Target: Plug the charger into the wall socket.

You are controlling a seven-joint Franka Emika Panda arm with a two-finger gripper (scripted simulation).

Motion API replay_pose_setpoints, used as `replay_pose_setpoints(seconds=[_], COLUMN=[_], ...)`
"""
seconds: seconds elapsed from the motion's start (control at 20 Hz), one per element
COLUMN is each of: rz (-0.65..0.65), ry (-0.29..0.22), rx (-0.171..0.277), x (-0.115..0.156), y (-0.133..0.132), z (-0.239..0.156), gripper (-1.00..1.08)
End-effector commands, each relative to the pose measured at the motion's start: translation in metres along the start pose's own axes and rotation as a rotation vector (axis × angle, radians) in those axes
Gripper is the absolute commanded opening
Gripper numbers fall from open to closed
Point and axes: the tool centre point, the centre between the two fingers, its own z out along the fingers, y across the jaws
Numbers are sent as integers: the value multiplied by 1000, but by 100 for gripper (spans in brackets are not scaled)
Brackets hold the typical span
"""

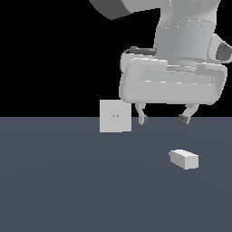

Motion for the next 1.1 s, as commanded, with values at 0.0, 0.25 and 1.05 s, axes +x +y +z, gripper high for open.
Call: replay_pose_setpoints(seconds=[0.0, 0.25, 1.05], rz=[-8, -22, -38], ry=[19, 48, 81], rx=[2, 7, 13], x=[-5, -13, -23], y=[7, 19, 35], z=[4, 12, 23], gripper=[100, 100, 100])
